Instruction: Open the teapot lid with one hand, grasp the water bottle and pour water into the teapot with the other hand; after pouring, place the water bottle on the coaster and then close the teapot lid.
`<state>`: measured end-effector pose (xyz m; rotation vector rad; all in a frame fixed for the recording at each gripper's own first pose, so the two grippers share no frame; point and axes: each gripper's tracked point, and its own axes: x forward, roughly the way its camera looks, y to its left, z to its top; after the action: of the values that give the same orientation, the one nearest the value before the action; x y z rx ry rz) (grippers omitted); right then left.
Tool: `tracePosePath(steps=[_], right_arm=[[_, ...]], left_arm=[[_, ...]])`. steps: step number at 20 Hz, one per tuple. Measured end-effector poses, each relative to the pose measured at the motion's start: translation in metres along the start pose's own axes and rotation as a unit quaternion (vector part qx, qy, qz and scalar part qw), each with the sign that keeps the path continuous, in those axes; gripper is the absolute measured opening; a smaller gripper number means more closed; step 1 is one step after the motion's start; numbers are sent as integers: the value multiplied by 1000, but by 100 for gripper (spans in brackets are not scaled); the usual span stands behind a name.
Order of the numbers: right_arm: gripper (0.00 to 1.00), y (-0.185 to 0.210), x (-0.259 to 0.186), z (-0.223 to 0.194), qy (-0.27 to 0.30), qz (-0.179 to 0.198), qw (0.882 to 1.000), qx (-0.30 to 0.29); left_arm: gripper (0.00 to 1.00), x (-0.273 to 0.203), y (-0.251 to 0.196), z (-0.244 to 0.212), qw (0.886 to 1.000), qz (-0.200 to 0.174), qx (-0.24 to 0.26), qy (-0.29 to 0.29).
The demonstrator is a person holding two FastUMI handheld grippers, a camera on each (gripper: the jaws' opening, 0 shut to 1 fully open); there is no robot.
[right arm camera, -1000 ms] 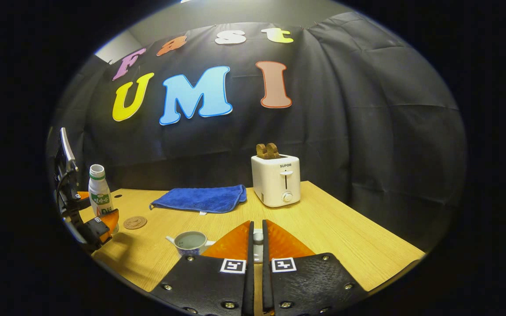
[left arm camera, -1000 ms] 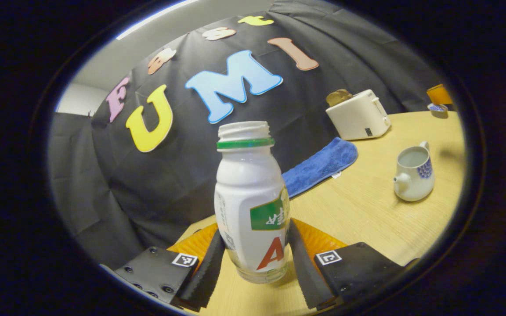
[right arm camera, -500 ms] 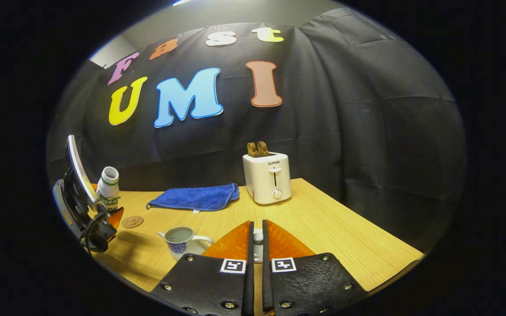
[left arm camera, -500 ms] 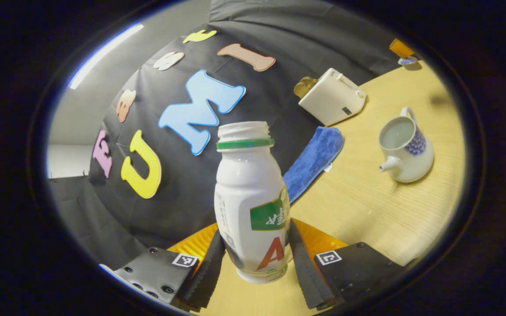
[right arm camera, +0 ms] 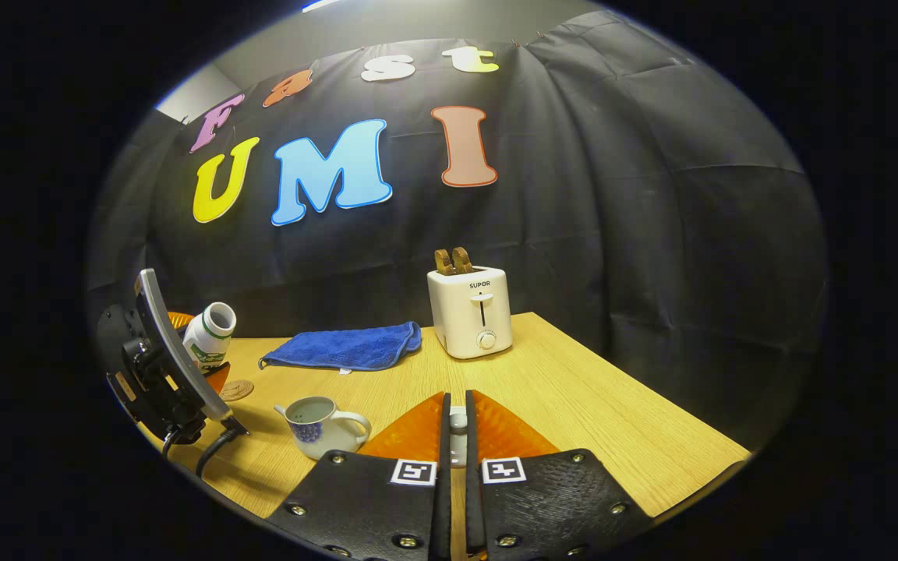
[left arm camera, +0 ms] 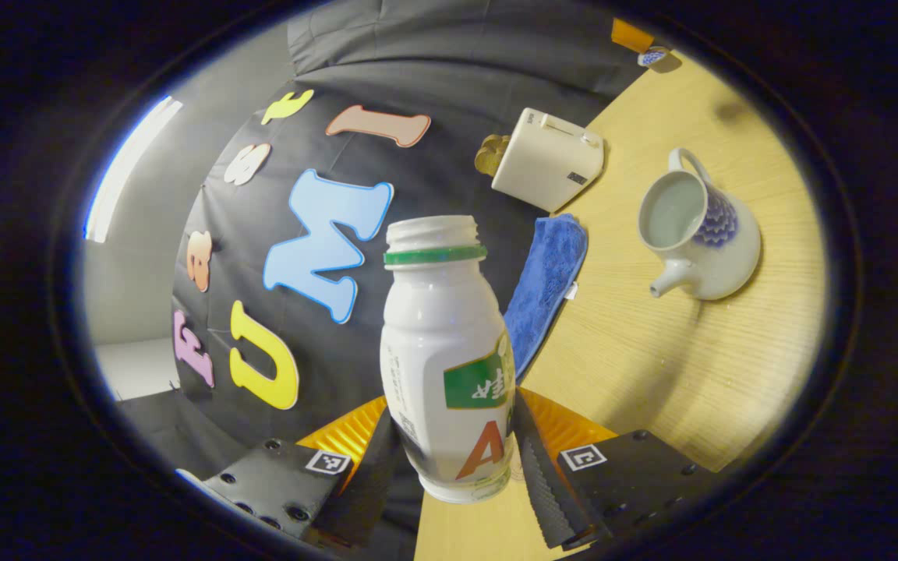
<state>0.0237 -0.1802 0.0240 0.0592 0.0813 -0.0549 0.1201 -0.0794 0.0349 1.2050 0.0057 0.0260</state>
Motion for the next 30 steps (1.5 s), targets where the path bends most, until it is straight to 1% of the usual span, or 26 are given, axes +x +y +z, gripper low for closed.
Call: tracePosePath(steps=[2, 3, 4, 5, 7, 8, 12, 19, 30], right_arm=[[7, 0, -1, -1, 1, 1, 1000, 0], [7, -1, -1, -1, 2, 1, 1000, -1], [7, -1, -1, -1, 1, 1, 1000, -1], [7, -2, 0, -1, 2, 1, 1000, -1], [7, -3, -1, -1, 2, 1, 1000, -1], [7, -3, -1, -2, 2, 1, 1000, -1], [7, -4, -1, -4, 3, 3, 1000, -1], [7, -7, -3, -5, 3, 3, 1000, 0], [7, -10, -5, -7, 4, 5, 1000, 0]], left_arm=[[82, 1, -2, 6, 1000, 1, 25, -8], [89, 2, -3, 9, 999, 2, 38, -10], [89, 1, -3, 10, 999, 2, 47, -12], [76, 1, -4, 12, 998, 1, 55, -14], [77, 0, -6, 15, 997, 1, 70, -17], [89, 1, -8, 17, 996, 1, 81, -21], [89, 0, -10, 29, 991, 4, 131, -36], [89, 0, -11, 44, 982, 10, 179, -52], [89, -7, -16, 52, 968, 18, 241, -67]])
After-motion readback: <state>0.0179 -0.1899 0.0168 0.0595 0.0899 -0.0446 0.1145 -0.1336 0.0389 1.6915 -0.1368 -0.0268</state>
